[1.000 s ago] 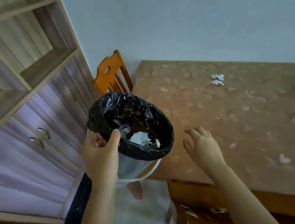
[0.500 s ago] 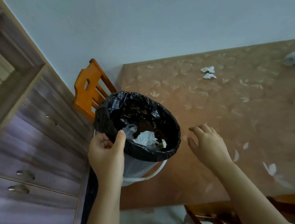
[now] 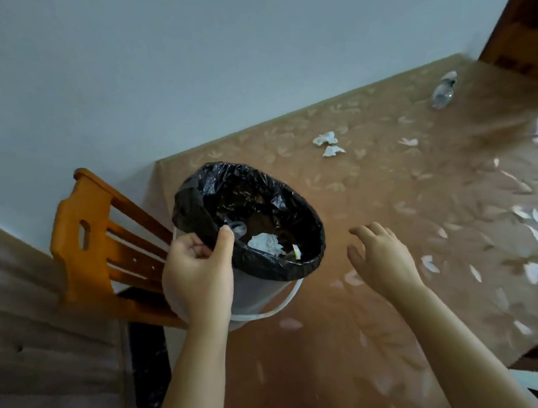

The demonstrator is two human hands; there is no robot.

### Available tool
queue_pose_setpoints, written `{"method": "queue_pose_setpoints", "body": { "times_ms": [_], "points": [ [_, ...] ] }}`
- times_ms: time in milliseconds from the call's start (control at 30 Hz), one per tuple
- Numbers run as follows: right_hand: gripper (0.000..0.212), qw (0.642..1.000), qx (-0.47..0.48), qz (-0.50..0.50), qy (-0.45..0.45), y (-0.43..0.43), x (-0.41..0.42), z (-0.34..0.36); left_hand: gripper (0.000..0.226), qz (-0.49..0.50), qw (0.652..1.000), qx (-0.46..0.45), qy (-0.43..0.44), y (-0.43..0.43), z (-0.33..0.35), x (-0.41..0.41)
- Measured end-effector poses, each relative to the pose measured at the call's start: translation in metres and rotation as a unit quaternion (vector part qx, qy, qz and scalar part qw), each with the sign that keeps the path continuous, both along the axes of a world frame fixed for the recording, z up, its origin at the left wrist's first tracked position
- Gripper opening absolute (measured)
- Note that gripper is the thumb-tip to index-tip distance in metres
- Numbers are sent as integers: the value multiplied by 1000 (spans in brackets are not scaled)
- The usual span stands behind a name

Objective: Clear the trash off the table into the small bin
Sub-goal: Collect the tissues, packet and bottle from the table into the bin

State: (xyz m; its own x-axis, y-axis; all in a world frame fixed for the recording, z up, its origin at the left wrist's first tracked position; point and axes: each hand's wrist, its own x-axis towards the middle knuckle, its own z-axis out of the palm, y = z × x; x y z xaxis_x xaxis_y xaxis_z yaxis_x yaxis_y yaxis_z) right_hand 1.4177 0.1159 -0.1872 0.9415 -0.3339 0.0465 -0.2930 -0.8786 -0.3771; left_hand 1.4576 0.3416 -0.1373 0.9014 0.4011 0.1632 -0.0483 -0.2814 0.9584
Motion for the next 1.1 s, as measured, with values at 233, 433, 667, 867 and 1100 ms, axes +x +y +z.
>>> {"method": "queue_pose_setpoints", "body": {
  "times_ms": [233, 433, 667, 867, 1100],
  "points": [
    [31, 1000, 13, -21, -6, -32, 79, -15, 27, -46, 998, 29, -21, -43, -6, 77],
    [29, 998, 50, -25, -24, -88, 175, -35, 29, -53, 997, 52, -11, -94, -6, 151],
    [30, 993, 108, -48, -22, -146, 276, -78, 27, -37, 997, 52, -40, -129, -16, 232],
    [36, 986, 147, -83, -16, -170, 332, -118, 28, -30, 995, 81, -39, -145, -23, 264],
    [34, 981, 145, -128, -1, -192, 367, -149, 32, -18, 998, 67, -9, -149, -31, 289]
  ]
}}
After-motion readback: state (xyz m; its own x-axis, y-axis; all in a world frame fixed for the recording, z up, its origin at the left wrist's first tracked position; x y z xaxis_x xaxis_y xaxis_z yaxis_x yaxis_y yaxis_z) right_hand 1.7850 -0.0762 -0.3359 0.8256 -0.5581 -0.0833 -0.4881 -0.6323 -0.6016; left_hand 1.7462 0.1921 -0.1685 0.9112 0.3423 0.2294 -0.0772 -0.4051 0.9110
